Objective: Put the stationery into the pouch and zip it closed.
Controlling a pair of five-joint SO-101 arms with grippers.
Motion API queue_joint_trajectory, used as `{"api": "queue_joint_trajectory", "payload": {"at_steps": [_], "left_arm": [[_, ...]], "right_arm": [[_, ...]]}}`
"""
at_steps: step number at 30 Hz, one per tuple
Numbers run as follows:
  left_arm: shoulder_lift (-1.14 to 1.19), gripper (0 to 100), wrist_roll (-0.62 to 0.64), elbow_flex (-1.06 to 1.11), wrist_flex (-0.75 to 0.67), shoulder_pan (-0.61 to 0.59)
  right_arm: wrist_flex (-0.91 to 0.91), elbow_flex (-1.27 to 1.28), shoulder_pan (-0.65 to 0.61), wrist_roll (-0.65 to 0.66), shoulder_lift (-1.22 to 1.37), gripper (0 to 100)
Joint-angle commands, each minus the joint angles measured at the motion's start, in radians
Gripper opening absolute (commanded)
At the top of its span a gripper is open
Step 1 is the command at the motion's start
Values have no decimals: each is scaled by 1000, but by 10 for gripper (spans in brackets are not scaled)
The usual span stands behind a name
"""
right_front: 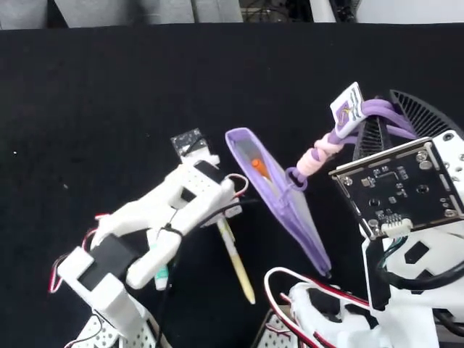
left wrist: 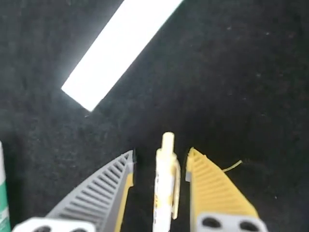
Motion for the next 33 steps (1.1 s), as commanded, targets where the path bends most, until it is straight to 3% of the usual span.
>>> {"api": "queue_joint_trajectory", "payload": {"at_steps": [1,10,17,19,22,29,33], "left_arm": [[48,181,11,-85,-3,44],[235,180,8,-209,14,54],[242,179,6,-317,196,58],[242,151,5,-328,219,59],[235,25,-15,-329,218,59],[233,31,-86,-335,224,61],[233,29,-87,-395,310,54]], "right_arm": [[9,8,11,6,2,11],[9,8,11,6,2,11],[11,8,11,6,1,11],[11,8,11,6,1,11],[11,8,11,6,1,11],[11,8,11,6,1,11],[11,8,11,6,-1,11]]}}
